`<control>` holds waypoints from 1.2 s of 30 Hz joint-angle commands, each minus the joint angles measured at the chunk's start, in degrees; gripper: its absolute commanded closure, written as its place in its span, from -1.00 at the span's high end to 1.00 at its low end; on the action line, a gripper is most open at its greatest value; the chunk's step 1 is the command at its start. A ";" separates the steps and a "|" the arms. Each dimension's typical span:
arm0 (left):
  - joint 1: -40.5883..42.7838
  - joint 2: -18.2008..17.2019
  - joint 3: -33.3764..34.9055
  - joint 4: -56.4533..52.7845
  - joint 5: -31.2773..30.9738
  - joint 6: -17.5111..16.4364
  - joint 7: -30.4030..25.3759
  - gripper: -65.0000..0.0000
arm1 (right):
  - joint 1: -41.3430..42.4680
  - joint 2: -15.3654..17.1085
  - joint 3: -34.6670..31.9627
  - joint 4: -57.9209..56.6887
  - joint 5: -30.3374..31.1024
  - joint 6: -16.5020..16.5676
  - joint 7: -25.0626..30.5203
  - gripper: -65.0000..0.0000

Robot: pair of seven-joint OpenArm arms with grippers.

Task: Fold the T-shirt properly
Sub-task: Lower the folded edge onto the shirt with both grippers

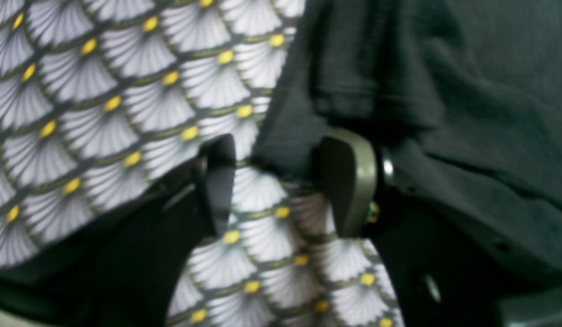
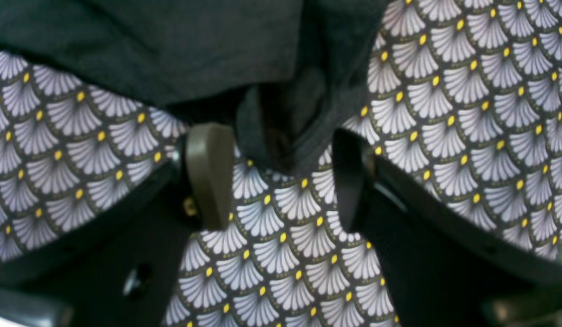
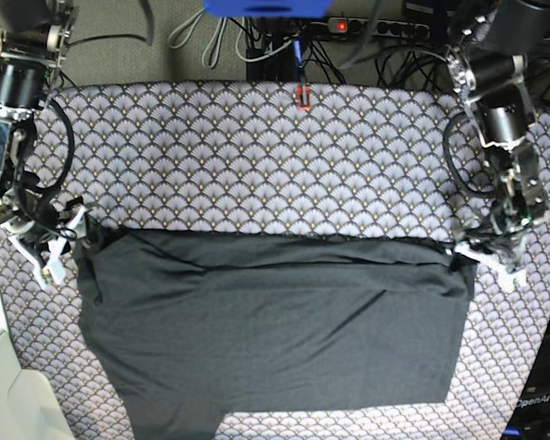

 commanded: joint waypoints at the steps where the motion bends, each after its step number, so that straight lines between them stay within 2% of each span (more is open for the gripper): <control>1: -1.53 -0.95 0.34 0.87 -0.44 -0.01 -1.01 0.01 | 1.30 1.12 0.27 1.08 0.58 -0.03 1.18 0.09; 12: -1.53 -0.86 -0.01 0.87 -0.44 0.07 -1.01 -0.02 | 1.30 1.30 0.27 1.08 0.58 -0.03 1.27 0.09; 14: -1.53 -0.95 -0.01 0.87 -0.44 0.07 -1.01 -0.18 | 1.30 1.30 0.27 1.08 0.58 -0.03 1.27 0.09; 19: -1.44 -1.13 0.08 0.87 -0.44 0.07 -0.58 -1.00 | 1.22 1.30 0.27 1.08 0.58 -0.03 1.18 0.09; 22: -1.44 -1.13 -0.01 0.87 -0.44 0.07 -0.49 -0.95 | 1.22 1.21 0.27 1.08 0.66 -0.03 1.18 0.09; 26: -1.44 -1.13 -0.01 0.87 -0.44 0.07 -0.40 -0.99 | 1.04 1.21 0.27 1.08 0.66 -0.03 1.18 0.09; 36: -1.26 -1.04 -0.01 0.87 -0.44 0.07 -0.31 -0.99 | 1.83 1.12 0.00 -4.37 0.66 -0.03 4.87 0.09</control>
